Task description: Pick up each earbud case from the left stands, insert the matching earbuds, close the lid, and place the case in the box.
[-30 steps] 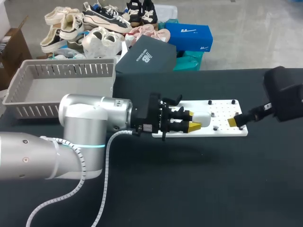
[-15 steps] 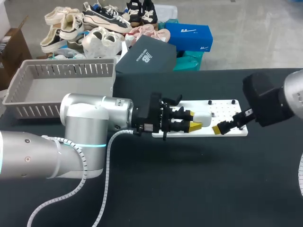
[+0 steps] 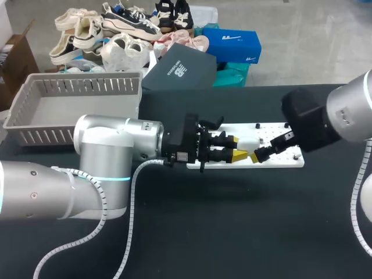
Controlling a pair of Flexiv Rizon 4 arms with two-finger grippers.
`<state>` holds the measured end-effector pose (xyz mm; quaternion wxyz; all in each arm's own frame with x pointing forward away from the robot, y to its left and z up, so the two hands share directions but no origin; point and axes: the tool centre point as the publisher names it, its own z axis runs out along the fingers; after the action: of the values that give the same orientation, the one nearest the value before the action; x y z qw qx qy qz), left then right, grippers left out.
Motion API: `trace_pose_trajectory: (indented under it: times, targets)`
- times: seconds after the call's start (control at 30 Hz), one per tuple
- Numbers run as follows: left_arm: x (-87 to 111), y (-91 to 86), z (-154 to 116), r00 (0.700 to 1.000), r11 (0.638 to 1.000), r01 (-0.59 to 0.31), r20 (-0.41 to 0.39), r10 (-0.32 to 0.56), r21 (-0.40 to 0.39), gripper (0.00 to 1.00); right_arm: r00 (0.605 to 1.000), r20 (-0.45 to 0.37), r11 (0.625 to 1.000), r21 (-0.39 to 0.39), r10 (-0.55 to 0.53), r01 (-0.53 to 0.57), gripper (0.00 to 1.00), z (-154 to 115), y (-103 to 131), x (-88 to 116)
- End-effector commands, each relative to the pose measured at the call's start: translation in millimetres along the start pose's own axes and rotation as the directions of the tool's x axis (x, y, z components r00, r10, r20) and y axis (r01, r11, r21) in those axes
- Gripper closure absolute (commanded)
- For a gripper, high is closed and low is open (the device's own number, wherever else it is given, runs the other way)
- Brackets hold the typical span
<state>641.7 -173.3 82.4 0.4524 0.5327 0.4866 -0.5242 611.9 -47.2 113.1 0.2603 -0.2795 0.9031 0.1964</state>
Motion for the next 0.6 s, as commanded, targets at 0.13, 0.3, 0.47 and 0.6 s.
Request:
trace_pose_trajectory:
  times: [0.13,0.3,0.47,0.6]
  targets:
    - [0.9,1.5,0.3,1.0,1.0,0.0,0.001,0.0,0.003,1.0,1.0,-0.007,1.0,0.016,0.025,-0.025,0.0,15.2,-6.5,-6.4]
    - [0.9,1.5,0.3,1.0,1.0,0.0,0.001,0.0,0.003,1.0,0.999,-0.004,0.999,0.026,0.038,-0.038,0.0,16.1,-10.6,-7.3]
    - [0.9,1.5,0.3,1.0,1.0,0.0,0.001,0.0,0.003,1.0,0.999,0.001,0.998,0.035,0.045,-0.045,0.0,15.8,-13.7,-8.6]
    - [0.9,1.5,0.3,1.0,1.0,0.0,0.001,0.0,0.003,1.0,0.999,0.003,0.998,0.047,0.046,-0.046,0.0,15.0,-17.5,-10.6]
